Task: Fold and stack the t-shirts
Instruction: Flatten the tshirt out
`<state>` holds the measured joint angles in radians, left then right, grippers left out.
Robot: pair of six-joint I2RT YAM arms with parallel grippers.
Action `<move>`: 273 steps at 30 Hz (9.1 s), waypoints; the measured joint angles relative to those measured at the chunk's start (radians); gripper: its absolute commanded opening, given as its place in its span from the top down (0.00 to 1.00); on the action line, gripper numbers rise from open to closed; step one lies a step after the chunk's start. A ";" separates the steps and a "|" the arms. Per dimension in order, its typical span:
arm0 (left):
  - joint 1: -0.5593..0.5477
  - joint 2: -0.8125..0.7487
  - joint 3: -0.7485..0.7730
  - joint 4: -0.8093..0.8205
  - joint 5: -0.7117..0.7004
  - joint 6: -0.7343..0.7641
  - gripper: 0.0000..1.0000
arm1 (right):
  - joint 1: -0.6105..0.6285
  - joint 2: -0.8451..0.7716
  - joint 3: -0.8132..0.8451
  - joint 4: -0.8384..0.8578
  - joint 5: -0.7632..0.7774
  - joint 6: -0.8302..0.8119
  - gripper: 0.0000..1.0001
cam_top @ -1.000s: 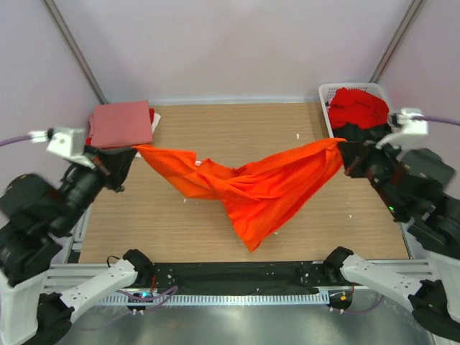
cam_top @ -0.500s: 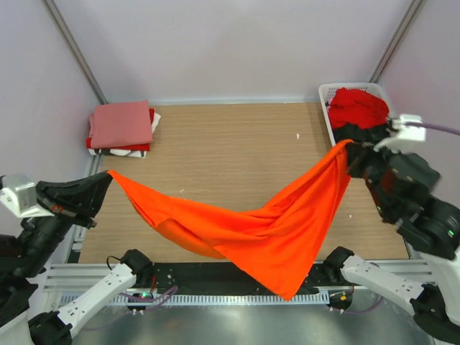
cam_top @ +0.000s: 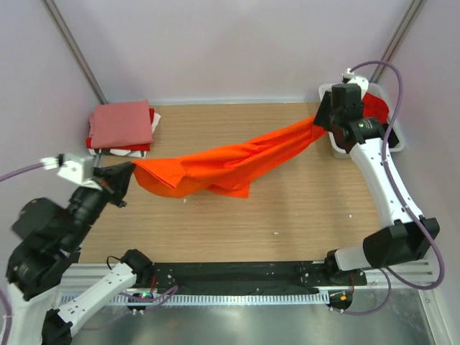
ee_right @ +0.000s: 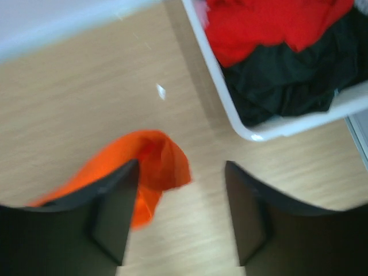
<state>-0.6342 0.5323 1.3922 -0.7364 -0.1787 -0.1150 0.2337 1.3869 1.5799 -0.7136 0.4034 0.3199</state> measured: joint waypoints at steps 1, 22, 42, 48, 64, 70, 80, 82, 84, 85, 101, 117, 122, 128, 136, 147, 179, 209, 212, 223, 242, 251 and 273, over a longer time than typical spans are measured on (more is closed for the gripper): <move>0.000 0.000 -0.058 0.016 -0.023 0.003 1.00 | -0.042 0.016 -0.043 0.010 -0.027 0.010 0.01; 0.126 0.255 -0.403 0.022 -0.178 -0.138 1.00 | 0.499 0.116 -0.508 0.287 -0.257 0.158 0.00; 0.130 0.246 0.188 -0.066 -0.081 -0.168 1.00 | 0.480 0.357 -0.465 0.373 -0.130 0.160 0.00; 0.130 0.296 0.137 -0.070 -0.074 -0.165 1.00 | 0.479 0.387 -0.478 0.463 -0.205 0.150 0.12; 0.191 0.629 0.145 0.019 -0.397 -0.074 1.00 | 0.467 0.349 -0.240 0.347 -0.101 0.116 0.06; 0.293 0.624 0.139 0.015 -0.312 -0.125 1.00 | 0.719 0.135 -0.513 0.434 -0.129 0.206 0.15; 0.294 0.631 0.423 0.015 -0.203 -0.170 1.00 | 0.884 0.283 -0.578 0.543 -0.151 0.244 0.17; 0.294 0.636 0.437 0.013 -0.187 -0.177 1.00 | 0.899 0.330 -0.540 0.563 -0.148 0.227 0.17; 0.294 0.646 0.441 0.011 -0.171 -0.187 1.00 | 0.910 0.370 -0.501 0.572 -0.139 0.204 0.16; 0.294 0.653 0.442 0.006 -0.164 -0.193 1.00 | 0.916 0.391 -0.478 0.581 -0.133 0.193 0.16; 0.294 0.683 0.475 -0.049 -0.133 -0.201 1.00 | 0.936 0.653 -0.129 0.612 -0.055 0.026 0.16; 0.294 0.684 0.502 -0.067 -0.116 -0.219 1.00 | 0.937 0.810 -0.027 0.553 0.131 0.031 0.47; 0.294 0.684 0.502 -0.069 -0.116 -0.219 1.00 | 0.937 0.824 -0.027 0.556 0.167 0.036 0.66; 0.294 0.684 0.502 -0.069 -0.117 -0.219 1.00 | 0.937 0.795 -0.076 0.570 0.192 0.029 0.81; 0.294 0.682 0.486 -0.069 -0.117 -0.218 1.00 | 0.937 0.637 -0.181 0.528 0.228 0.022 0.99; 0.294 0.549 0.375 -0.067 -0.053 -0.187 1.00 | 0.937 -0.030 -0.385 0.334 0.382 -0.019 0.99; 0.294 0.235 0.660 0.073 0.642 -0.093 1.00 | 0.877 -0.818 0.011 -0.092 0.091 -0.257 0.99; 0.381 1.425 0.537 -0.163 0.213 -0.267 0.00 | -0.032 0.451 0.076 0.003 -0.103 0.006 0.00; 0.319 1.212 0.326 -0.060 0.206 -0.309 0.00 | -0.032 0.290 -0.104 0.062 -0.151 0.032 0.00; 0.128 1.126 -0.260 0.395 0.289 -0.525 0.07 | 0.030 0.240 -0.390 0.245 -0.337 0.087 0.00; 0.063 1.294 -0.299 0.574 0.315 -0.619 0.12 | 0.212 0.668 -0.119 0.298 -0.317 0.087 0.00; 0.305 1.083 -0.482 0.407 0.219 -0.573 0.11 | 0.343 0.753 -0.002 0.340 -0.330 0.178 0.00; 0.068 0.584 -0.552 0.136 0.090 -0.584 0.10 | 0.298 0.726 0.226 0.159 -0.349 0.124 0.00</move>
<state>-0.5663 1.1168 0.8402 -0.6006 -0.0887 -0.6987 0.5316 2.1128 1.8057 -0.5545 0.0544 0.4435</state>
